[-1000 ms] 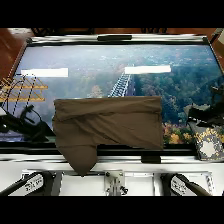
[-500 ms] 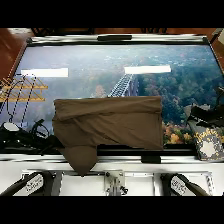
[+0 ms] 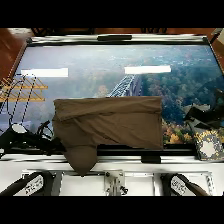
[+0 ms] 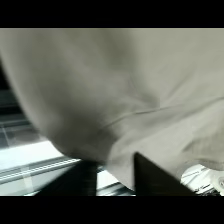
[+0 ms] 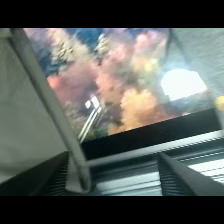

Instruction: Fold the shirts.

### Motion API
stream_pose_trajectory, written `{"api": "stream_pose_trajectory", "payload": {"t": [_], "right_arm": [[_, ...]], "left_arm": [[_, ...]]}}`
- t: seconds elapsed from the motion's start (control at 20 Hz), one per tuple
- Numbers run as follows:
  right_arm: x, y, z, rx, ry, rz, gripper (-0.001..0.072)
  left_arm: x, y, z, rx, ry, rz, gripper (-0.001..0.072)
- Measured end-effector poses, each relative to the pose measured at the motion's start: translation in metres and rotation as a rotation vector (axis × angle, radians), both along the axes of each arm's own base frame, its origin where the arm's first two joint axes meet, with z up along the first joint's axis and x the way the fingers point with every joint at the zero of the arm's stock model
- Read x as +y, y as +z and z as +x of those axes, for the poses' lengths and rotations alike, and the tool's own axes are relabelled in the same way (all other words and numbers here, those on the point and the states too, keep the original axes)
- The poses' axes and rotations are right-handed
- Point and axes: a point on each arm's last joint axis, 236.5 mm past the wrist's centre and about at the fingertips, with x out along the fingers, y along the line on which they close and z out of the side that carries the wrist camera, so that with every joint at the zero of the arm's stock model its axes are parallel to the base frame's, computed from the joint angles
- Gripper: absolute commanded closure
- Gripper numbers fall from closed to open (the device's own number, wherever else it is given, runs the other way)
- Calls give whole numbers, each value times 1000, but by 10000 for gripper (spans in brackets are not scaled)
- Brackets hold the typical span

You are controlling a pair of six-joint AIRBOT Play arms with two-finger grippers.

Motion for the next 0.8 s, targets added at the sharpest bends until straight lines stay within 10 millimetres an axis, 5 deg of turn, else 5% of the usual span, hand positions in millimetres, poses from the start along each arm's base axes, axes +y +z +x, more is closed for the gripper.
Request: {"api": "stream_pose_trajectory", "payload": {"t": [0.05,0.4,0.8], "right_arm": [[12,-8,-7,19,18,49,40],[94,-76,-57,130,122,279,40],[99,-104,-75,180,190,214,41]], "left_arm": [[-3,0,-1,3,-10,-2,671],[-10,5,-9,21,-46,-17,671],[-12,8,-12,24,-58,-23,671]]}}
